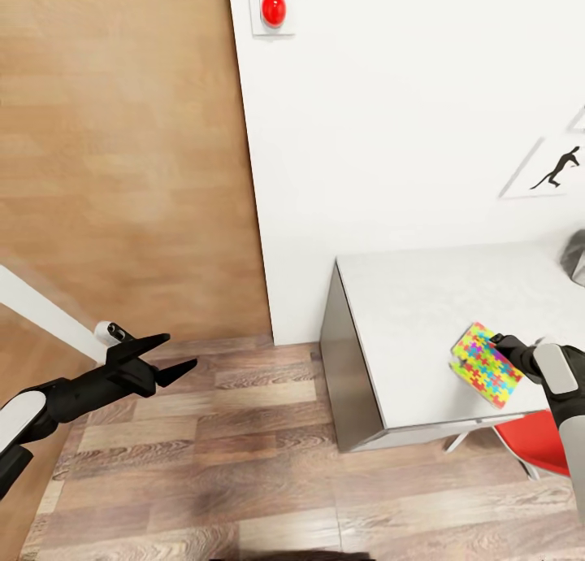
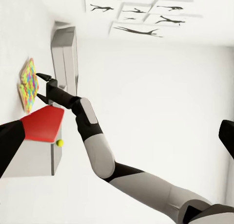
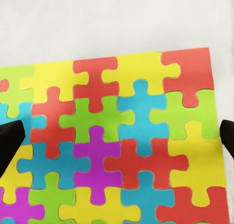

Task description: Put all the toys in the child's room - the three board games (two on the bed and one on the table), the two jigsaw puzzles on the table, and the tennis ball on the table - inside the toy box on the table in the child's room.

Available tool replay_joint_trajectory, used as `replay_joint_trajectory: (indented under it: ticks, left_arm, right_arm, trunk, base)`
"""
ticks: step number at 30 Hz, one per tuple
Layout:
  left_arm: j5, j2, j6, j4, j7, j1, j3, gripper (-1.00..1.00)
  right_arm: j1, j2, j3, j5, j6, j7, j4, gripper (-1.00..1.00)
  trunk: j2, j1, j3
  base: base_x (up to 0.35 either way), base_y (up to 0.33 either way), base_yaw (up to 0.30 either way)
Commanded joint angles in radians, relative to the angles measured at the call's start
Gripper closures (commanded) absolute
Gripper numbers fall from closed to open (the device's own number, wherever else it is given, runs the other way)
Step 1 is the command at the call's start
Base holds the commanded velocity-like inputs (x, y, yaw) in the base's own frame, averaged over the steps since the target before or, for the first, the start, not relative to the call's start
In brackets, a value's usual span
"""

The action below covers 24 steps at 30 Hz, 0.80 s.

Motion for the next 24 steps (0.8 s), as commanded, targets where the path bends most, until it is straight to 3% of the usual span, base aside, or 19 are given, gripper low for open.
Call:
replay_joint_trajectory:
  ticks: [1,5,12,24]
  left_arm:
    - [-0.004,0.001,0.001,0.001,-0.007,-0.001,-0.002,-1.00]
    - [-0.004,0.000,0.001,0.001,-0.007,-0.001,-0.002,-1.00]
    - [-0.004,0.001,0.001,0.001,-0.007,-0.001,-0.002,-1.00]
    - [-0.004,0.001,0.001,0.001,-0.007,-0.001,-0.001,-1.00]
  right_arm:
    - [0.001,0.000,0.000,-0.013,0.007,-0.009,0.024,-1.00]
    - [0.000,0.001,0.003,-0.013,0.017,-0.009,0.024,-1.00]
    - [-0.003,0.011,0.047,-0.012,0.020,-0.009,0.023,-1.00]
    - [-0.003,0.013,0.055,-0.013,0.020,-0.009,0.023,-1.00]
  trunk:
    - [-0.001,0.001,-0.002]
    - [-0.001,0.001,-0.002]
    - [-0.001,0.001,-0.002]
    - [-0.001,0.001,-0.002]
  base:
    - [-0.082,0.000,0.000]
    - [-0.082,0.000,0.000]
    - [-0.082,0.005,0.000]
    - [-0.014,0.027,0.037]
